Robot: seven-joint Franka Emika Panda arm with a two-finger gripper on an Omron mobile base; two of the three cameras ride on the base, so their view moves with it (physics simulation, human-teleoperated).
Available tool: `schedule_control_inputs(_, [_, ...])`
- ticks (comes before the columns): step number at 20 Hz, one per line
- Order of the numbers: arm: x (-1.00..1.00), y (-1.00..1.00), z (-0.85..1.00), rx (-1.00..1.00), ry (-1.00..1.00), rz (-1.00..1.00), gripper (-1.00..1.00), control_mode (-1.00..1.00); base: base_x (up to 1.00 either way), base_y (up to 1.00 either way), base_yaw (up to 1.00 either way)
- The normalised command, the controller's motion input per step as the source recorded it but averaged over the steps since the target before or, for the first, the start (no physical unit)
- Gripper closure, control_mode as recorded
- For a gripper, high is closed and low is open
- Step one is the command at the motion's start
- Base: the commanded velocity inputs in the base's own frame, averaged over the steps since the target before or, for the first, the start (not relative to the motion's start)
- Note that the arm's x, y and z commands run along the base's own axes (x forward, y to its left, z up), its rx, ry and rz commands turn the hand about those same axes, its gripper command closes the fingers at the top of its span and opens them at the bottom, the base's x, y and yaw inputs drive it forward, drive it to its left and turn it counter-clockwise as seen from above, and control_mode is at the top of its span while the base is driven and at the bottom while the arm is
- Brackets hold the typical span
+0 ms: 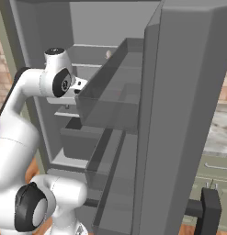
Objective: Take the fish out of the fridge, briefly rinse it in the sink, and place it on the tray next to the sink.
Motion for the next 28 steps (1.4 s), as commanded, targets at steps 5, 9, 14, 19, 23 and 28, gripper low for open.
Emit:
schedule_control_inputs(5, [-0.02, 0.01, 0.01, 0.00, -0.01, 0.00, -1.00, -1.00, 0.00, 0.00, 0.00])
schedule_control_inputs(9, [-0.04, 0.00, 0.33, -0.02, -0.27, 0.00, -1.00, -1.00, 0.00, 0.00, 0.00])
schedule_control_inputs(14, [0.00, 0.00, 0.65, -0.03, -0.36, 0.00, -1.00, -1.00, 0.00, 0.00, 0.00])
schedule_control_inputs(19, [0.01, -0.07, 0.71, 0.00, -0.33, 0.00, -1.00, -1.00, 0.00, 0.00, 0.00])
schedule_control_inputs(23, [0.22, -0.02, 0.81, 0.00, -0.20, 0.00, -1.00, -1.00, 0.00, 0.00, 0.00])
schedule_control_inputs(28, [0.18, -0.19, 0.52, 0.01, -0.13, 0.01, -1.00, -1.00, 0.00, 0.00, 0.00])
